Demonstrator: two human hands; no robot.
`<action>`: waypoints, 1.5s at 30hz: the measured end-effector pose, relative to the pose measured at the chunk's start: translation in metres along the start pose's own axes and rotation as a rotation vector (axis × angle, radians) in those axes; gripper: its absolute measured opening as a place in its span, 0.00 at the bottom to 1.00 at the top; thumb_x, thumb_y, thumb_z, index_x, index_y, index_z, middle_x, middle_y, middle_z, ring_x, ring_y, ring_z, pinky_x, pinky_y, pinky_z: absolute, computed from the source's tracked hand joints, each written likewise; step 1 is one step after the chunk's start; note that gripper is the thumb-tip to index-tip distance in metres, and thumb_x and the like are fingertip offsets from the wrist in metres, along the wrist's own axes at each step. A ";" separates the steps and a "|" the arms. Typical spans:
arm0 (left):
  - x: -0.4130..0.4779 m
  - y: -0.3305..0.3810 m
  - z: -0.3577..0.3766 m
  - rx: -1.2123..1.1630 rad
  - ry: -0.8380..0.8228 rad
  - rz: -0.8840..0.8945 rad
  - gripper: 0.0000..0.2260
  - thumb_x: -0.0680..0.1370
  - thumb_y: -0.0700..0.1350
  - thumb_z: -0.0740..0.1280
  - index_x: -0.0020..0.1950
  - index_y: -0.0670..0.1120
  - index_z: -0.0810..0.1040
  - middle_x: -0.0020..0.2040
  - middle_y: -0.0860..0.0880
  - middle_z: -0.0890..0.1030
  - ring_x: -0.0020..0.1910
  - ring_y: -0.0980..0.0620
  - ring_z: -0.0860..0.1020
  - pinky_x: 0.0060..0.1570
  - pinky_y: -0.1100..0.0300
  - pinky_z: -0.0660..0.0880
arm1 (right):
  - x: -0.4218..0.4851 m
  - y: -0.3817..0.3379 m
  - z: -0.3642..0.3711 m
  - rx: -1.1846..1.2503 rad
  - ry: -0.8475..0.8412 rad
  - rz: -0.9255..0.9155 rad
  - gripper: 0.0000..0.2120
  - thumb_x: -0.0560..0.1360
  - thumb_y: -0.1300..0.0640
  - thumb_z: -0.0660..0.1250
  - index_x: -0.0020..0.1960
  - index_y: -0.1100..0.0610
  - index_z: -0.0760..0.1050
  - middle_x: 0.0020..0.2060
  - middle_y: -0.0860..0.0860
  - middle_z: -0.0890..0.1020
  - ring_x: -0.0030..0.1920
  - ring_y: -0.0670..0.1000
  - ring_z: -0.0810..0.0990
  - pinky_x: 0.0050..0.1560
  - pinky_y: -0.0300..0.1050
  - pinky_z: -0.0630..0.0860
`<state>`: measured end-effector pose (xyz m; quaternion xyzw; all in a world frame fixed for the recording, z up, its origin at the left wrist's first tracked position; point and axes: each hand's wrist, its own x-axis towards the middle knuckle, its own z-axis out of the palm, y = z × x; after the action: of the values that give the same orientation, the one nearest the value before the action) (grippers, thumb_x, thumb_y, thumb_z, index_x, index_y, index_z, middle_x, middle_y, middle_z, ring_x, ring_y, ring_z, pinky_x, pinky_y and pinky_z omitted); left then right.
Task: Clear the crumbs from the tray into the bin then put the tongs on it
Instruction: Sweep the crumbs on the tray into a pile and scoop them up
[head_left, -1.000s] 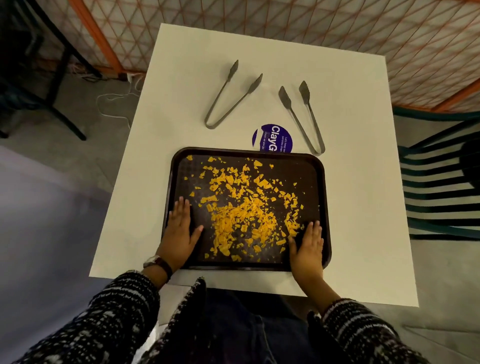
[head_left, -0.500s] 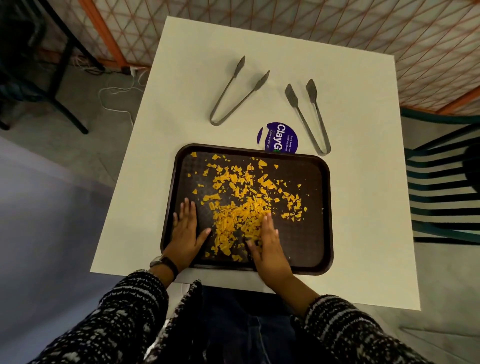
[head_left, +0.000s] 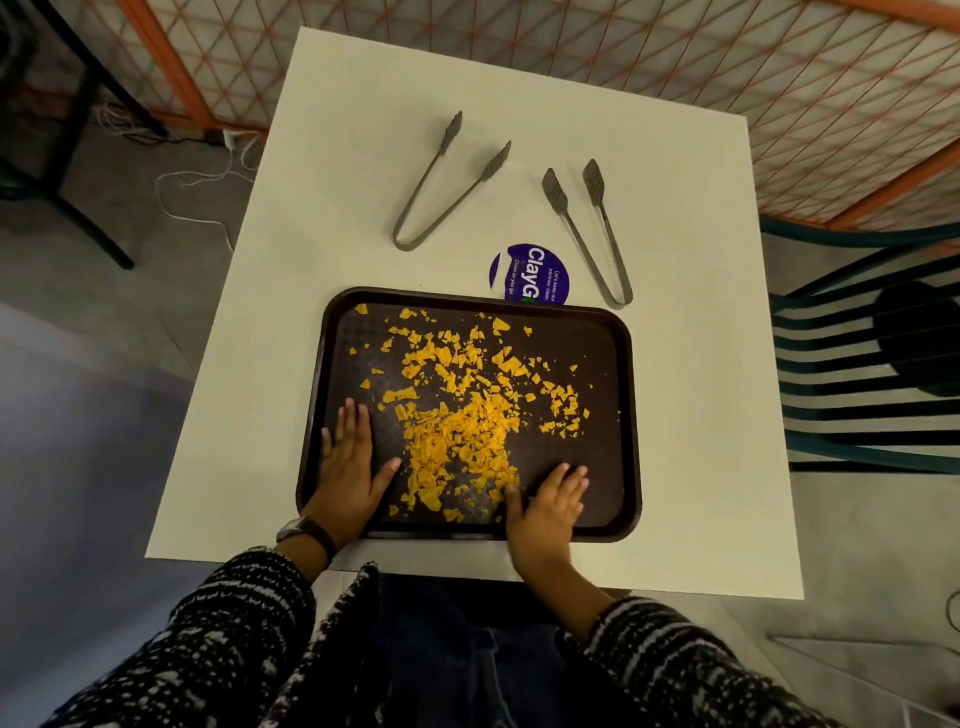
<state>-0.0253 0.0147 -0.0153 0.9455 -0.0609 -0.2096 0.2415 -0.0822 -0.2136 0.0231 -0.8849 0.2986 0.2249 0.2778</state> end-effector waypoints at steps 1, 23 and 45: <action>0.000 0.000 0.000 0.004 -0.001 0.001 0.43 0.70 0.72 0.35 0.72 0.42 0.34 0.74 0.47 0.36 0.74 0.50 0.36 0.71 0.55 0.30 | -0.003 -0.007 0.006 -0.007 -0.020 -0.031 0.38 0.79 0.44 0.54 0.75 0.66 0.38 0.74 0.62 0.35 0.75 0.60 0.35 0.74 0.53 0.39; 0.004 0.000 0.001 0.082 -0.047 -0.031 0.45 0.66 0.74 0.30 0.71 0.42 0.34 0.72 0.47 0.35 0.73 0.50 0.36 0.70 0.52 0.32 | 0.041 0.016 -0.027 -0.192 0.056 -0.217 0.39 0.76 0.37 0.42 0.75 0.62 0.35 0.75 0.58 0.37 0.74 0.53 0.32 0.73 0.47 0.33; 0.002 0.000 0.000 0.068 -0.018 -0.013 0.44 0.68 0.73 0.32 0.72 0.41 0.36 0.73 0.47 0.37 0.74 0.49 0.38 0.71 0.52 0.34 | 0.072 0.012 -0.043 -0.206 0.049 -0.307 0.34 0.80 0.46 0.51 0.76 0.61 0.38 0.76 0.59 0.39 0.75 0.55 0.35 0.73 0.49 0.34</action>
<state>-0.0231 0.0141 -0.0160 0.9516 -0.0638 -0.2174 0.2075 -0.0285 -0.2779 0.0106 -0.9491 0.1421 0.1877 0.2093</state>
